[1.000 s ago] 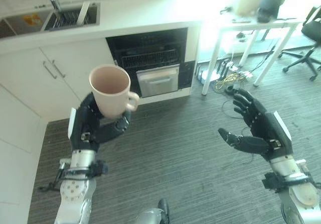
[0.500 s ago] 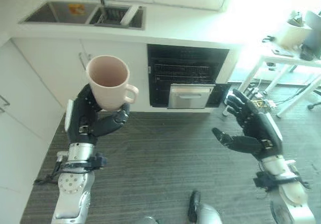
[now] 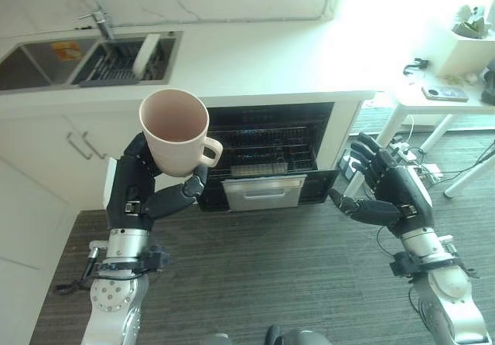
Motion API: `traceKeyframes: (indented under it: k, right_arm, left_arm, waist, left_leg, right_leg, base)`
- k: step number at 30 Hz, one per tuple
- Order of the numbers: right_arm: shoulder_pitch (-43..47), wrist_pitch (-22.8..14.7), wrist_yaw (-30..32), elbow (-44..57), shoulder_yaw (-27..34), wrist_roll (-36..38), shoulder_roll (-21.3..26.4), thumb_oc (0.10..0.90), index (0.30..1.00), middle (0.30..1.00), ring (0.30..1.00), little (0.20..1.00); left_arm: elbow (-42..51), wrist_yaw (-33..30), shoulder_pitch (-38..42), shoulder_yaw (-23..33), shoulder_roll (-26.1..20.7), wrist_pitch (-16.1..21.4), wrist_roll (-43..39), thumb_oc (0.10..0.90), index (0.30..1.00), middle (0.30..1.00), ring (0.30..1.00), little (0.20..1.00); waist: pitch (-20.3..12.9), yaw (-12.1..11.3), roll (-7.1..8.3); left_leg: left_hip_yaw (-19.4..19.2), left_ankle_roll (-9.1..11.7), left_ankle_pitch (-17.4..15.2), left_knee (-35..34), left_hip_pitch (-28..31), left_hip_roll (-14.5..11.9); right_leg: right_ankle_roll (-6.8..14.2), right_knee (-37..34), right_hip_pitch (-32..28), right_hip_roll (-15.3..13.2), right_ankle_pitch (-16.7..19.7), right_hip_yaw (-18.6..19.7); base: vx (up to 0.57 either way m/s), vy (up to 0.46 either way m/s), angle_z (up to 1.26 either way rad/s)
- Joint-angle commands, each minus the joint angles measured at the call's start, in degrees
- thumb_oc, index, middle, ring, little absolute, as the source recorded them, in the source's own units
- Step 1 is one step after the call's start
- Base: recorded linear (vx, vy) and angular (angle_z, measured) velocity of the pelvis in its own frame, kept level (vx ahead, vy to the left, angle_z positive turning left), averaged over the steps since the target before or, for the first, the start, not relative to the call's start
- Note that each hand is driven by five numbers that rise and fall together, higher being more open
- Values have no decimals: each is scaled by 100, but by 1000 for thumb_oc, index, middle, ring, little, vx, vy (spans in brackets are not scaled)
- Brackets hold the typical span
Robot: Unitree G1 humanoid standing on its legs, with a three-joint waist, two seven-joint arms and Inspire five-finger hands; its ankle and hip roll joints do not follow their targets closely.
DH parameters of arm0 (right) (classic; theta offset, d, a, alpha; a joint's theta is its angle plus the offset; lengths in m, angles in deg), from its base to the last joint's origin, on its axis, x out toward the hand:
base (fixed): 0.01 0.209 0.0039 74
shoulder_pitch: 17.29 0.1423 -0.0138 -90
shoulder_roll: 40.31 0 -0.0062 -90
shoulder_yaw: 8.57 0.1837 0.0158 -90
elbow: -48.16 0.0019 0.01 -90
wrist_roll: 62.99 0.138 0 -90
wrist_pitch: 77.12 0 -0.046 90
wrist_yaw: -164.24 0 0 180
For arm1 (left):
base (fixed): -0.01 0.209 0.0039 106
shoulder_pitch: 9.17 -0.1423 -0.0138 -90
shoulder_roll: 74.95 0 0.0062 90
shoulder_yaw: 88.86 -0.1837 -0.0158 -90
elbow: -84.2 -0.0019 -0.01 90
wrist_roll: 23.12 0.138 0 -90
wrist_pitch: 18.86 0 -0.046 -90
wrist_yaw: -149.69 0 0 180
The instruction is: Place the dishes in the dishwasher.
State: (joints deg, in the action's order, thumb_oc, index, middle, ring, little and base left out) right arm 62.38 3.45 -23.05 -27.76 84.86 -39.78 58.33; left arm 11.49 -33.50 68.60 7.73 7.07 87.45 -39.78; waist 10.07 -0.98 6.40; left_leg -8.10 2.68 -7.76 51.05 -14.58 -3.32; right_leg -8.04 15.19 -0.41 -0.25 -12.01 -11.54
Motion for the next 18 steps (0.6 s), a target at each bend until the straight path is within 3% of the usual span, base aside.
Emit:
traceKeyframes:
  k: [1, 2, 4, 5, 6, 10, 18]
  right_arm:
    - [331, -569, 90, 584, 378, 164, 320, 800, 900, 900, 900, 900]
    - [317, -546, 53, 579, 371, 85, 307, 800, 900, 900, 900, 900]
    - [220, -525, 44, 577, 359, -52, 311, 800, 900, 900, 900, 900]
    - [123, -607, 10, 556, 430, -2, 394, 800, 900, 900, 900, 900]
    - [81, -631, -55, 545, 487, 59, 448, 800, 900, 900, 900, 900]
    - [-155, -599, -194, 718, 646, 184, 443, 800, 900, 900, 900, 900]
    - [122, -298, 90, 726, 483, -19, 332, 800, 900, 900, 900, 900]
  left_arm:
    - [305, -21, 392, 333, -160, 796, -111, 400, 300, 300, 300, 300]
    - [300, -18, 356, 359, -164, 803, -138, 400, 300, 300, 300, 300]
    - [249, -89, 383, 306, -201, 753, -200, 400, 300, 300, 300, 300]
    - [163, -91, 457, 238, -188, 794, -212, 400, 300, 300, 300, 300]
    - [142, -122, 444, 203, -153, 858, -186, 400, 300, 300, 300, 300]
    - [185, -138, 408, 263, -209, 874, -204, 400, 300, 300, 300, 300]
    - [214, -168, 627, 194, -274, 758, -215, 400, 300, 300, 300, 300]
  waist:
    - [-209, 98, -338]
    - [-208, 118, -403]
    - [-216, 179, -667]
    - [-227, 198, -696]
    - [-265, 200, -680]
    - [-369, 189, -670]
    - [-404, -43, -550]
  left_leg:
    - [-166, 46, 555, -2892, 1109, 18]
    - [-255, 59, 573, -3386, 1129, 25]
    - [-199, 186, 317, -3386, 528, -283]
    - [-288, 267, 452, -3386, 255, -458]
    - [-354, 222, 229, -3386, 220, -475]
    - [-317, 83, -7, -3386, 291, -401]
    - [-264, -109, -166, -3386, 262, -157]
  right_leg:
    - [1125, 200, 431, -485, 151, 289]
    - [1160, 200, 419, -421, 98, 358]
    - [1206, 200, 322, -201, -56, 308]
    - [1172, 200, 186, -171, -224, 207]
    - [1205, 200, 124, -237, -273, 119]
    - [1305, 200, -20, -356, -346, 51]
    - [1447, 200, -163, -570, -349, -89]
  base:
    - [310, 82, -1]
    - [263, 134, -40]
    - [286, 196, -41]
    - [421, 276, 28]
    - [412, 305, 54]
    - [281, 225, -17]
    - [155, 174, 4]
